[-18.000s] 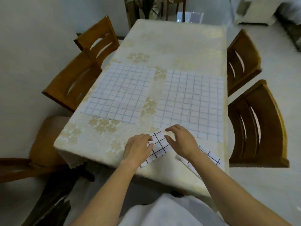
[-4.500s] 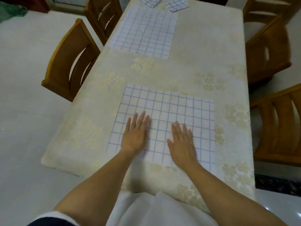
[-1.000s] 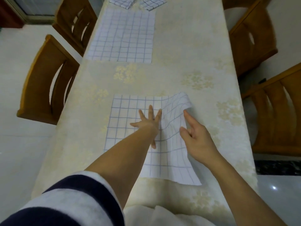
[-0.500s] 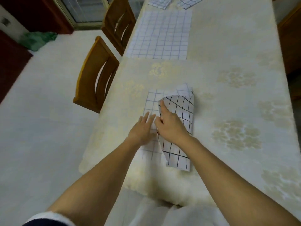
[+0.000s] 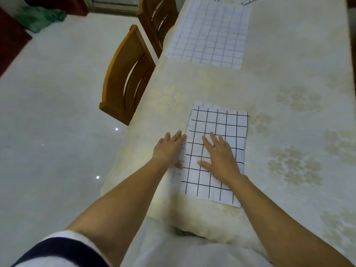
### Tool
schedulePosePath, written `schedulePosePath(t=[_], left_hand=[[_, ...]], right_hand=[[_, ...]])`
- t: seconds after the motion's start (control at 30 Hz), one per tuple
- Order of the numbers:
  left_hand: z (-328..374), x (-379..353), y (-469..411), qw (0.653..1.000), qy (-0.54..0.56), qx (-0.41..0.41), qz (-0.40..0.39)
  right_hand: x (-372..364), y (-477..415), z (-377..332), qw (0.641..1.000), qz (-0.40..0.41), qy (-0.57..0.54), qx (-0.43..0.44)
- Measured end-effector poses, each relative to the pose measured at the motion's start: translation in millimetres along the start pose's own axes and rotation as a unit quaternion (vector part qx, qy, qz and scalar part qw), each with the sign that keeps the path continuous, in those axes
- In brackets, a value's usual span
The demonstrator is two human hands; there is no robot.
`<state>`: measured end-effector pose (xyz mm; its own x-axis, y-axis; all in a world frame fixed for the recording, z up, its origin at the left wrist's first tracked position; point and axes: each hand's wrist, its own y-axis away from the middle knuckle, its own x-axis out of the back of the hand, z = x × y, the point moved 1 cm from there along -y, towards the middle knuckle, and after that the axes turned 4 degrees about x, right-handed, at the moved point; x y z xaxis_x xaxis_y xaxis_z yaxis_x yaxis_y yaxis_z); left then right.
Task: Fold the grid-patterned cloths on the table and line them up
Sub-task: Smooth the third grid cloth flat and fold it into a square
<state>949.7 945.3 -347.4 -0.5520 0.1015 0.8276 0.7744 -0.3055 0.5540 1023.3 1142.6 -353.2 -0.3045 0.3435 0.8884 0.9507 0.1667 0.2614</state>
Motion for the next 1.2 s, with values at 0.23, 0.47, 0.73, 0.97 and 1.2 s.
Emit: schedulePosePath(t=[0.23, 0.47, 0.73, 0.97, 1.2], left_hand=[[-22, 11, -10, 0.997, -0.047, -0.06, 0.013], [-40, 29, -22, 0.993, -0.037, -0.111, -0.032], [-30, 2, 8, 0.998, 0.047, -0.052, 0.009], [-15, 10, 12, 0.998, -0.016, -0.047, 0.024], [99, 11, 23, 0.968, -0.106, -0.225, 0.021]], right_hand=[[-19, -25, -6, 0.992, -0.07, 0.058, -0.081], [-19, -43, -22, 0.99, -0.074, 0.047, -0.108], [-3, -29, -9, 0.995, 0.044, 0.015, -0.088], [5, 27, 57, 0.986, 0.054, 0.013, -0.159], [7, 33, 73, 0.99, 0.019, -0.015, -0.14]])
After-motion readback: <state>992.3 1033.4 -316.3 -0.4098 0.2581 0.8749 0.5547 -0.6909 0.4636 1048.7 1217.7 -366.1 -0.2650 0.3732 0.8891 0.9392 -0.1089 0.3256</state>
